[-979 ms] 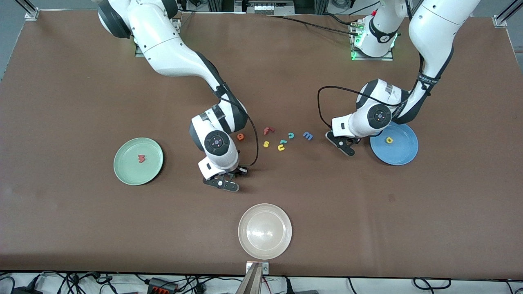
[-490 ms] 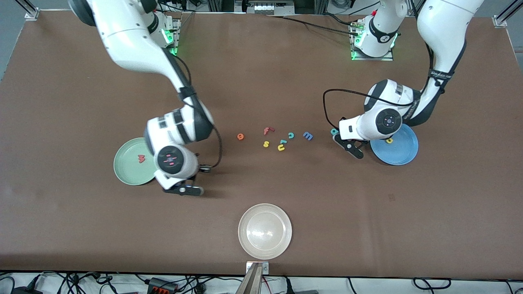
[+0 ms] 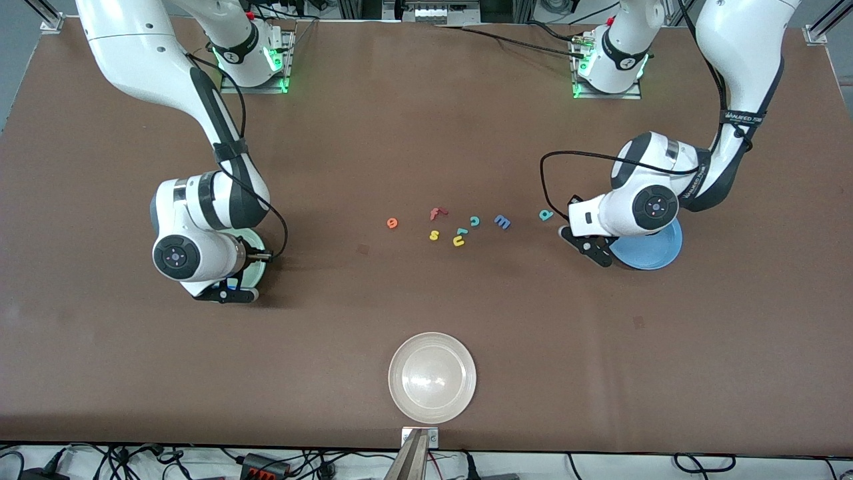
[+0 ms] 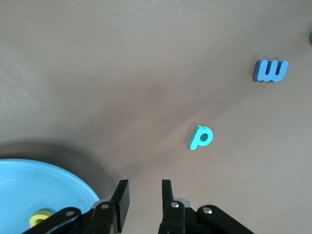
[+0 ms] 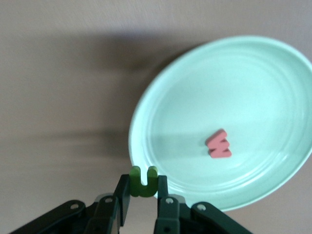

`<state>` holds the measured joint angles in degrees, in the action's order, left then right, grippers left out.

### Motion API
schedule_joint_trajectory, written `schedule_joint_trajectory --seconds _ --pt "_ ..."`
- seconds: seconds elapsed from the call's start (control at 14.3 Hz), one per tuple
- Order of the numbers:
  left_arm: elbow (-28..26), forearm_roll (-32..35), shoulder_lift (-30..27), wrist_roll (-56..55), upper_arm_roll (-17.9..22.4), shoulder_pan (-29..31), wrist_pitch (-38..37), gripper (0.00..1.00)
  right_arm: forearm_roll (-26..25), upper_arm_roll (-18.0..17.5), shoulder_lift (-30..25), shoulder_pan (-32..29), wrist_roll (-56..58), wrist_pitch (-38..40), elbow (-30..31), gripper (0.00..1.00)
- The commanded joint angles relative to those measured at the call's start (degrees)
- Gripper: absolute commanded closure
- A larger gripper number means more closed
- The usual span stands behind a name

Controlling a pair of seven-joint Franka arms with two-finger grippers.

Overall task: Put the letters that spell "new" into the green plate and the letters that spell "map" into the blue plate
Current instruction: 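Carry the green u onto the green plate and open the right gripper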

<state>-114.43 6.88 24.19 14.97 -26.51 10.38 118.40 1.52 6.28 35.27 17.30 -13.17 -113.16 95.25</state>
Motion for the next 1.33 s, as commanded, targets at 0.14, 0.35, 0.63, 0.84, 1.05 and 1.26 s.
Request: schedule_joint_trajectory --seconds 0.14,0.35,0.63,0.84,1.05,1.26 --pt "0.52 1.73 0.24 0.58 -0.48 0.35 -0.89 0.66 -2.58 1.72 -3.37 0.1 5.24 -6.53 8.02 0.95" --pt "0.52 1.73 0.15 0.67 -0.56 0.43 -0.89 0.66 -2.4 1.72 -2.4 -1.31 6.14 -7.77 8.03 0.95" --pt "0.52 1.73 0.06 0.67 -0.56 0.43 -0.97 0.67 -2.05 1.72 -0.38 -1.31 5.53 -11.37 7.76 0.07" --pt "0.61 1.73 -0.02 0.67 -0.56 0.43 -0.97 0.68 -2.05 1.46 -3.7 -0.52 5.79 -8.24 5.92 0.0" --pt "0.52 1.73 -0.02 0.58 -0.56 0.43 -0.97 0.68 -1.79 0.67 -6.44 4.82 4.3 -2.42 3.19 0.0" --pt "0.52 1.73 -0.02 0.58 -0.65 0.43 -0.89 0.68 -1.43 0.58 -5.31 13.26 0.18 -6.09 3.63 0.0"
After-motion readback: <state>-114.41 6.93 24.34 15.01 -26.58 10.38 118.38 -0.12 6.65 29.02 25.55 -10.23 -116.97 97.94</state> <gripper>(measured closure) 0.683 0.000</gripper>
